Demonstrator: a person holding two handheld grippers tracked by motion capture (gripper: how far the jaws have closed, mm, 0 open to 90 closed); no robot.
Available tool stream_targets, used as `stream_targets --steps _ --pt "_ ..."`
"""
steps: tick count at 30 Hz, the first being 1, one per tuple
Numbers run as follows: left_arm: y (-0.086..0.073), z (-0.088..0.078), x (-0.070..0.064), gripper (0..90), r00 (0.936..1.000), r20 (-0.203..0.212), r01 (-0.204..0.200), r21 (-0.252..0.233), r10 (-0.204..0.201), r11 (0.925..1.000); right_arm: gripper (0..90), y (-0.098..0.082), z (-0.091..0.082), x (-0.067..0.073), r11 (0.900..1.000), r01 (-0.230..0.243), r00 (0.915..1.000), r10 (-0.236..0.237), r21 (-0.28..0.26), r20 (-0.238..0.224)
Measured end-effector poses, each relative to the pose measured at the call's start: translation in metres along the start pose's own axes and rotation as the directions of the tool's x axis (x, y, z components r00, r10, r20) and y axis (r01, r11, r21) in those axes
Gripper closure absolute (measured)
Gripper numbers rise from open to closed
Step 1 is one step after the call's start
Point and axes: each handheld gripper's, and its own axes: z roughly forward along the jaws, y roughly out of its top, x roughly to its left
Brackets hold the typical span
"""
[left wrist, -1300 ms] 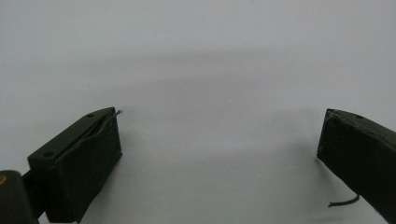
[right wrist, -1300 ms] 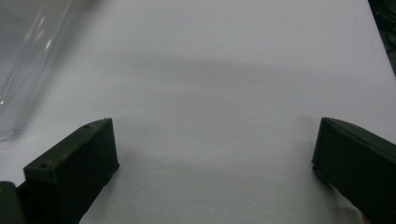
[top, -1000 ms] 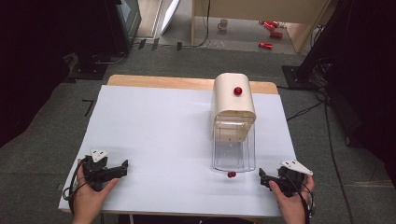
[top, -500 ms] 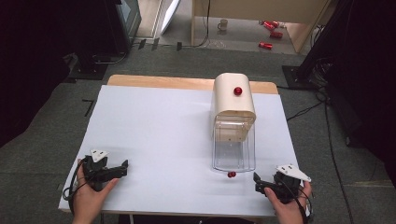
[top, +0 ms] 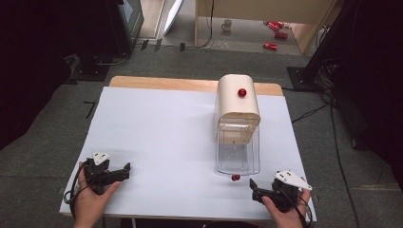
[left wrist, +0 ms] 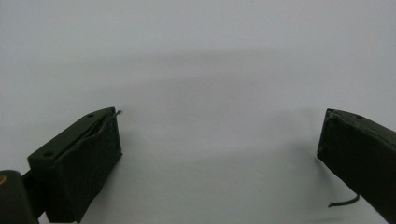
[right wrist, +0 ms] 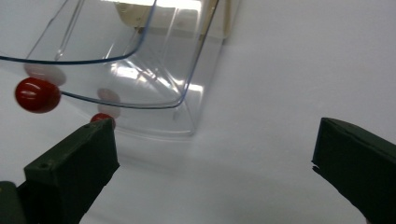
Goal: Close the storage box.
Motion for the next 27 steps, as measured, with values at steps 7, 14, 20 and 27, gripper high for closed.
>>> stream_targets --steps 7,14,20,27 --pt "0.0 0.0 0.0 0.0 1.0 0.0 0.0 0.001 0.0 1.0 0.3 0.0 -0.001 0.014 1.0 0.012 0.9997 -0.012 -0.007 -0.021" --pt "0.0 0.0 0.0 0.0 1.0 0.0 0.0 0.0 0.0 1.0 15.1 0.001 -0.003 0.024 0.999 -0.003 0.9998 0.002 -0.032 -0.022" --pt "0.0 0.0 0.0 0.0 1.0 0.001 0.001 0.0 -0.001 1.0 19.8 0.0 -0.004 0.035 0.999 0.023 0.9997 -0.023 -0.035 -0.005" --pt "0.0 0.0 0.0 0.0 1.0 0.0 0.0 0.0 0.0 1.0 33.6 -0.001 -0.004 0.041 0.999 0.021 0.9998 -0.021 -0.045 -0.002"
